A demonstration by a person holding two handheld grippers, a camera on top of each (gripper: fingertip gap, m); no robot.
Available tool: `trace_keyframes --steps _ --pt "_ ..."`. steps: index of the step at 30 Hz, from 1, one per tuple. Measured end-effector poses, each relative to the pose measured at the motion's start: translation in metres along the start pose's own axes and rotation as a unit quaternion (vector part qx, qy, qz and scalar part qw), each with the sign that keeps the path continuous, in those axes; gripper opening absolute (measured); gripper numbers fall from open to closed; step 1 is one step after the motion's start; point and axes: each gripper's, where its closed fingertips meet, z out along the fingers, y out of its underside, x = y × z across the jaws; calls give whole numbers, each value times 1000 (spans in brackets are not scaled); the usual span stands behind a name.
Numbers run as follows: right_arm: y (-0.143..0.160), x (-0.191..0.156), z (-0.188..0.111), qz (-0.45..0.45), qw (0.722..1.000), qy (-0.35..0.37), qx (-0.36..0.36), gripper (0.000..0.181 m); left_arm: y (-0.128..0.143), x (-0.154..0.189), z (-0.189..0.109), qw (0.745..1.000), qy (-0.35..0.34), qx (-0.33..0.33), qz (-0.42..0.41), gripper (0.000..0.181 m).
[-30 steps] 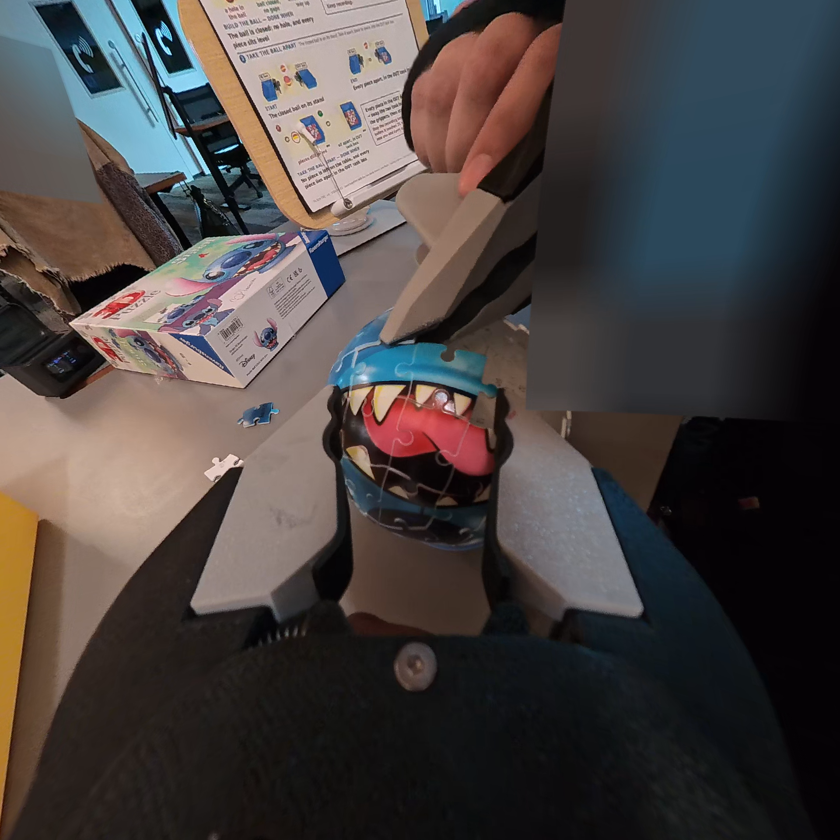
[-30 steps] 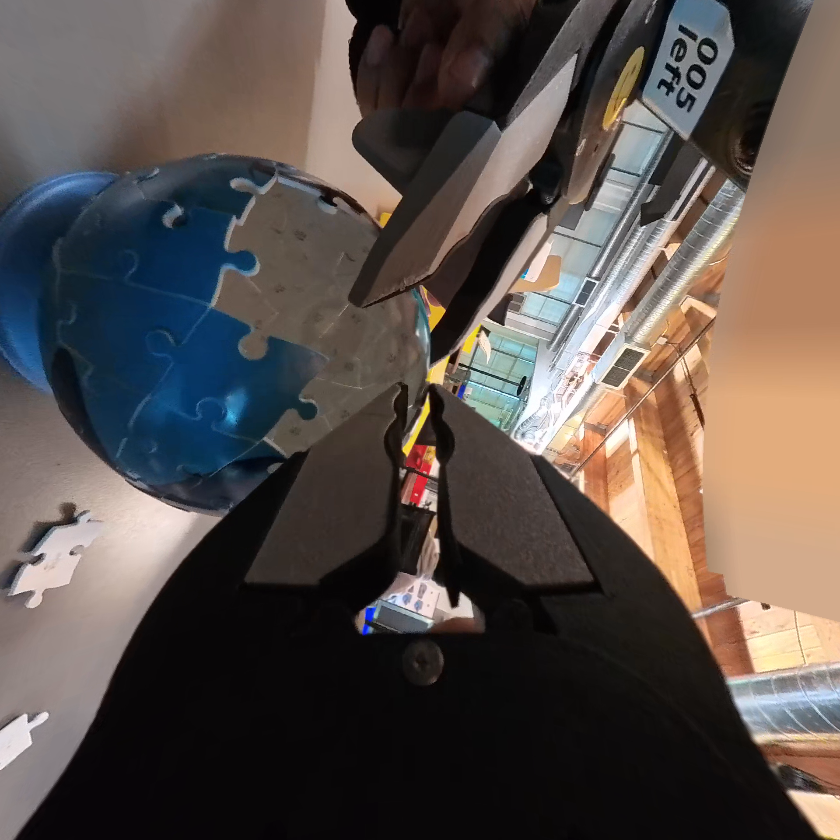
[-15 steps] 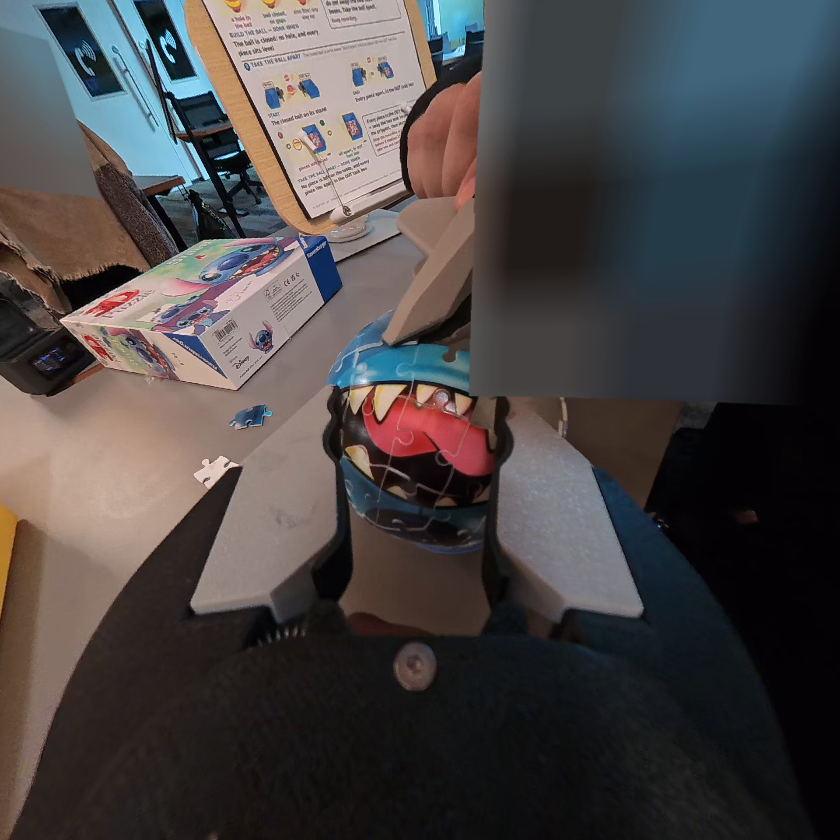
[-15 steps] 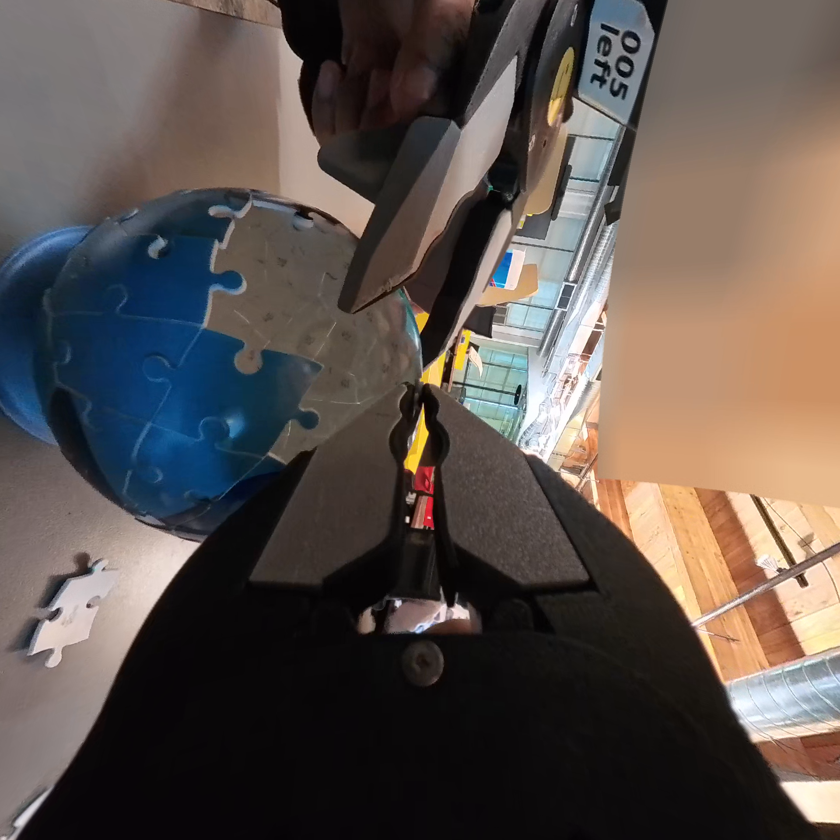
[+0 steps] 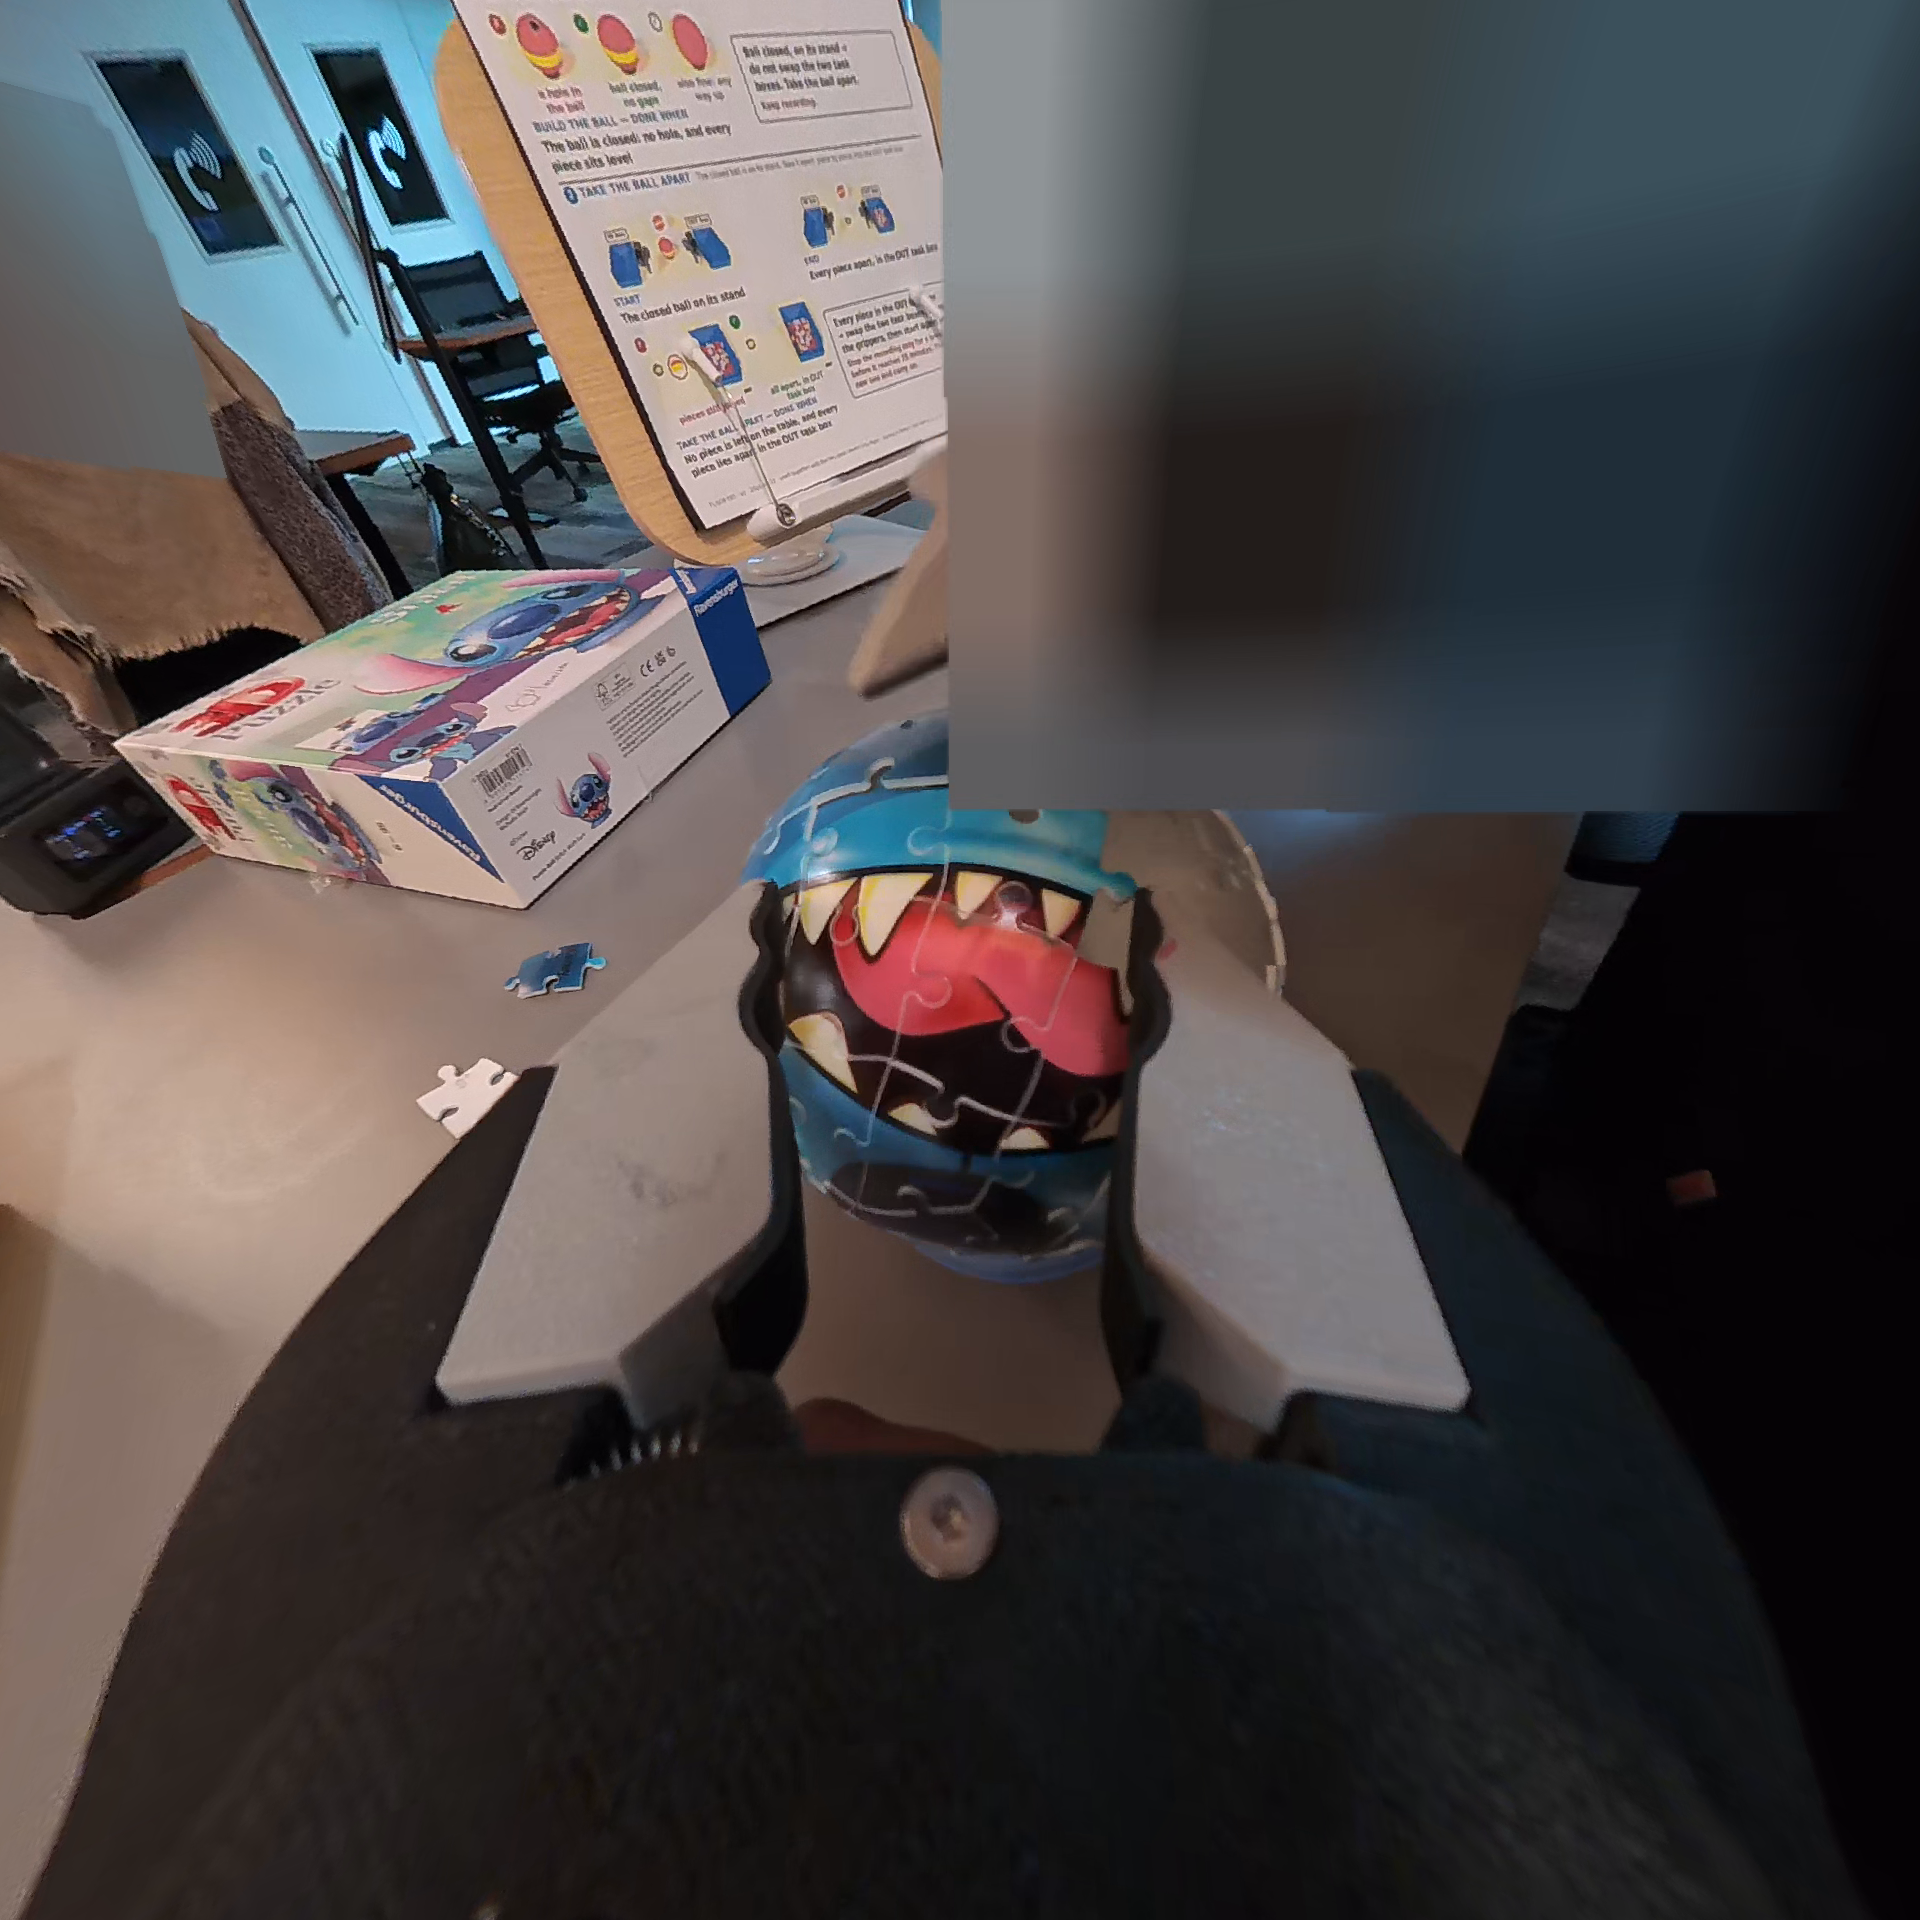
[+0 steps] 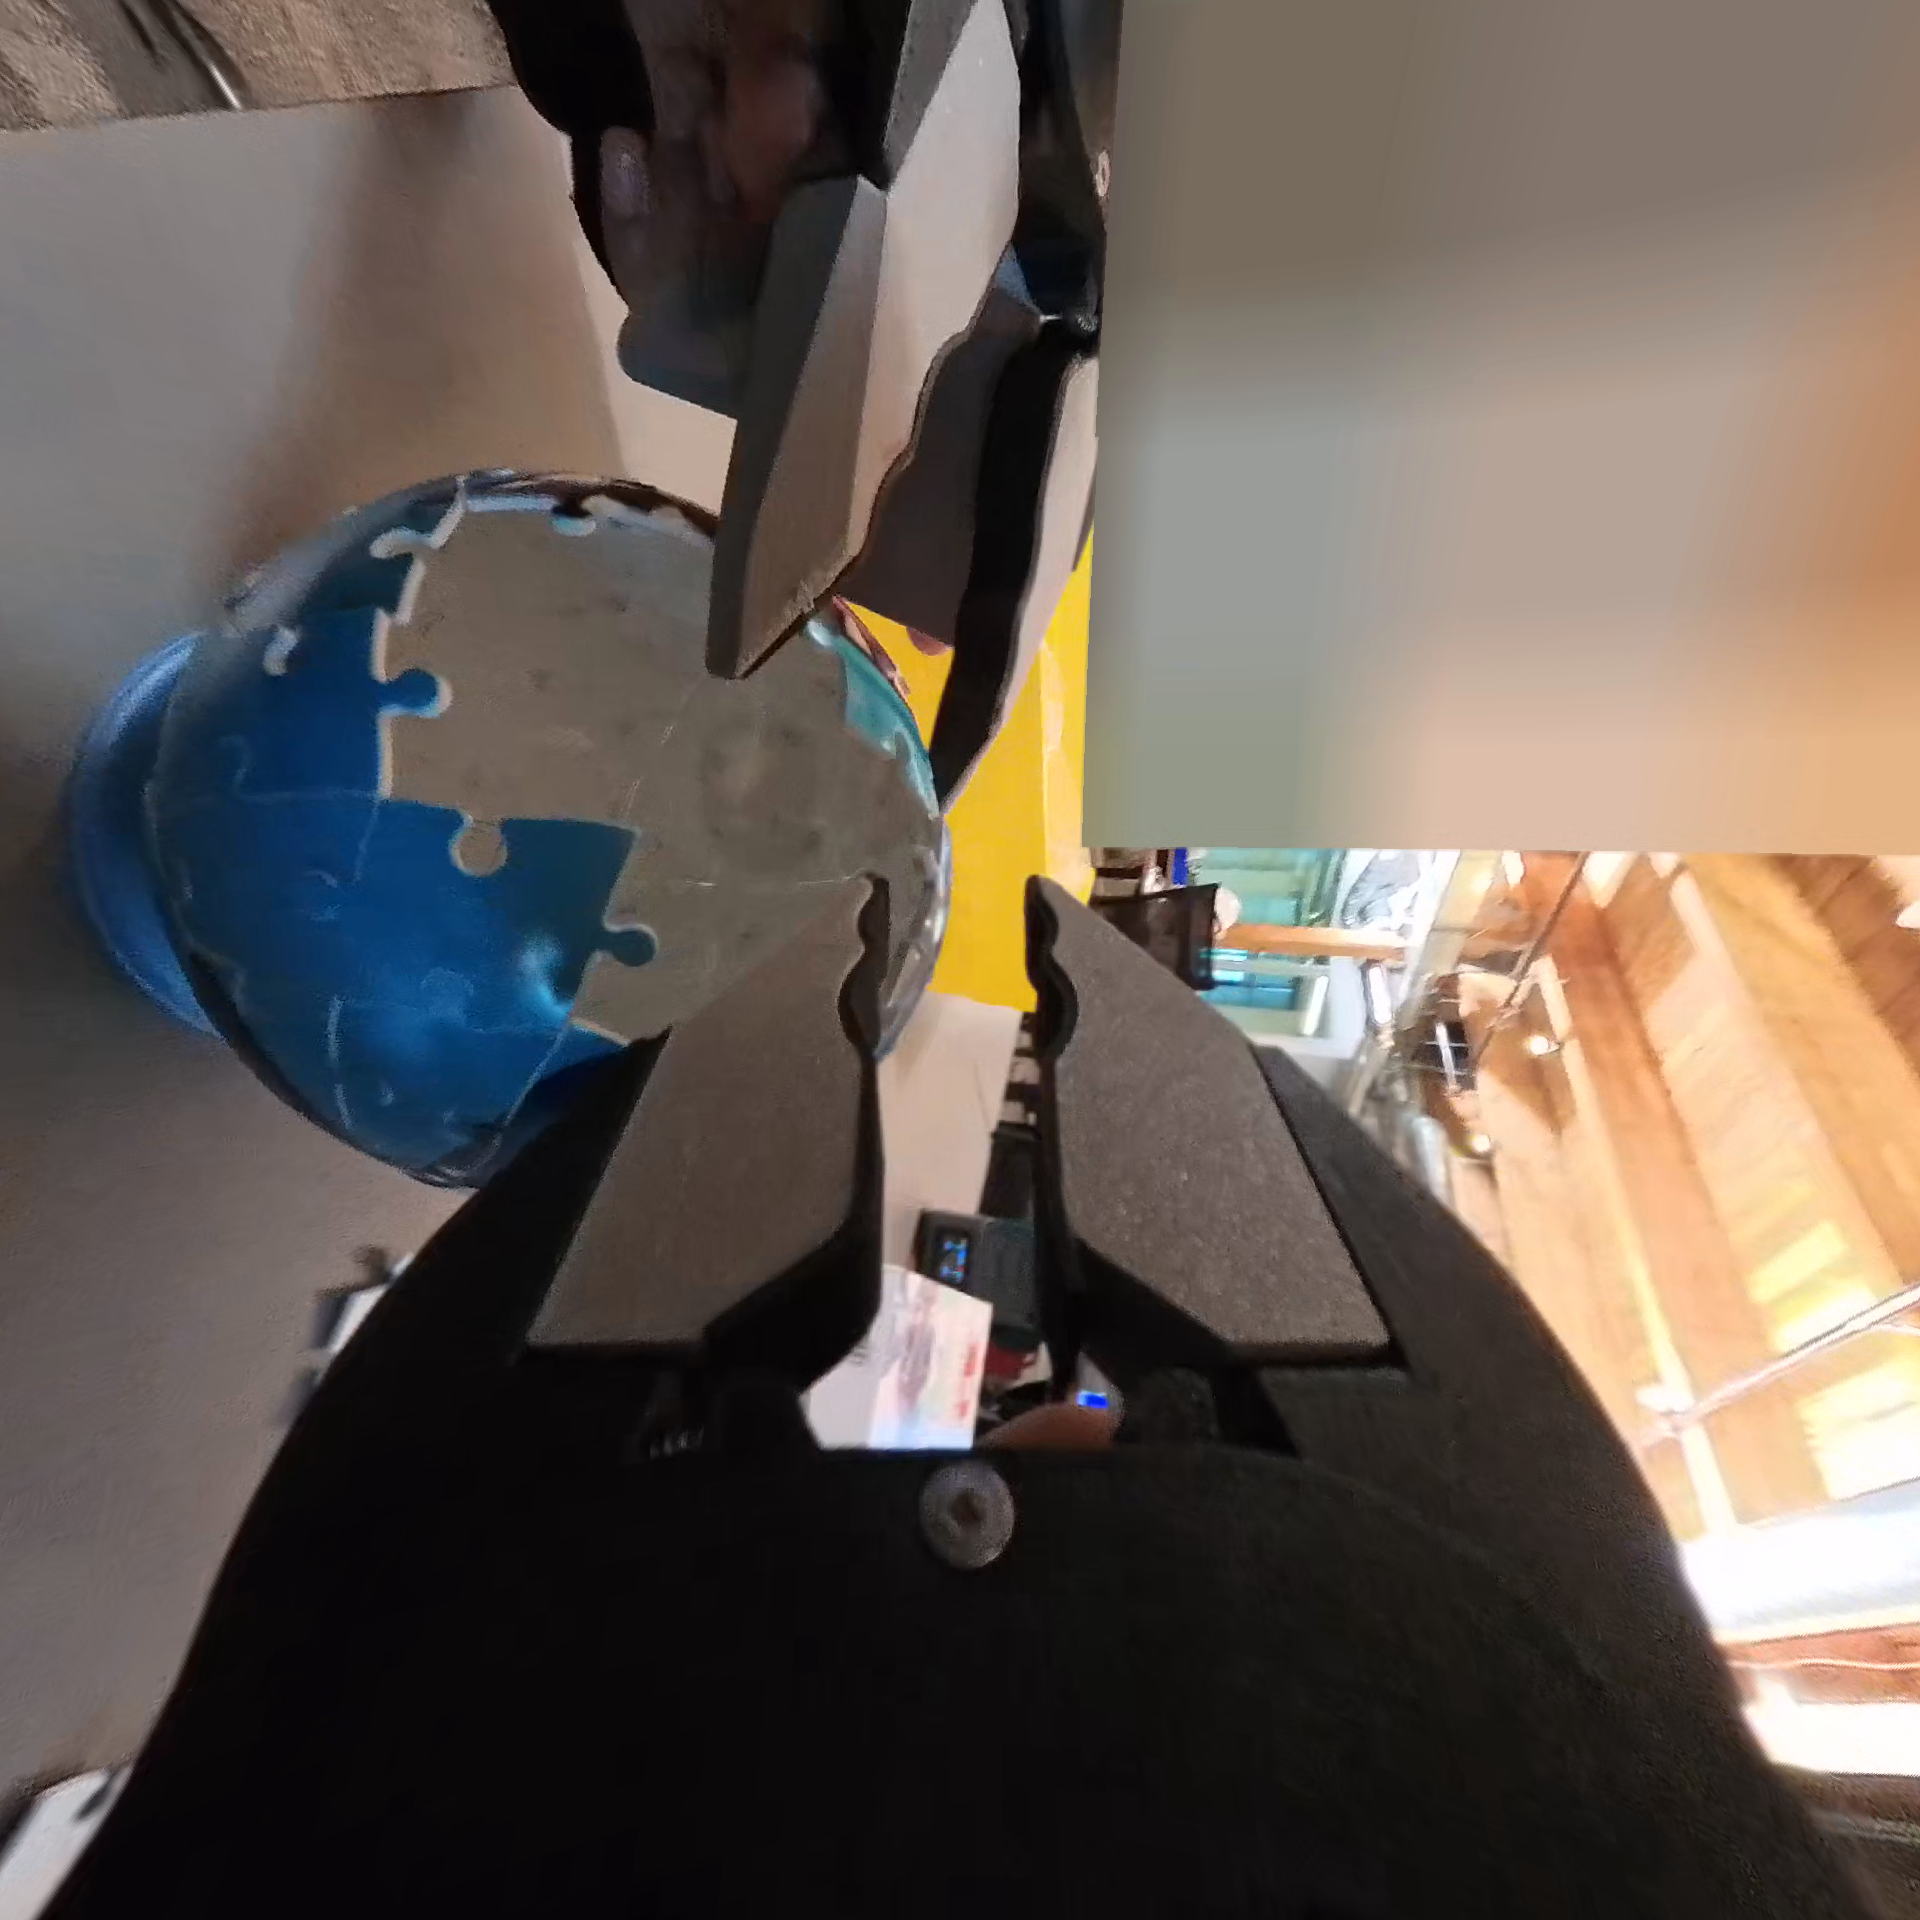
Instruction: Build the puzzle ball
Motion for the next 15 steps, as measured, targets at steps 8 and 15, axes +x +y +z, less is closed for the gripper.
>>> trace_keyframes --steps 8,15 --pt "1 -4 6 17 1000 -19 -1 6 0 -2 0 1000 2 2 -3 64" --pt "1 -5 3 -24 999 -12 37 5 -1 0 -1 1000 8 6 -2 63"
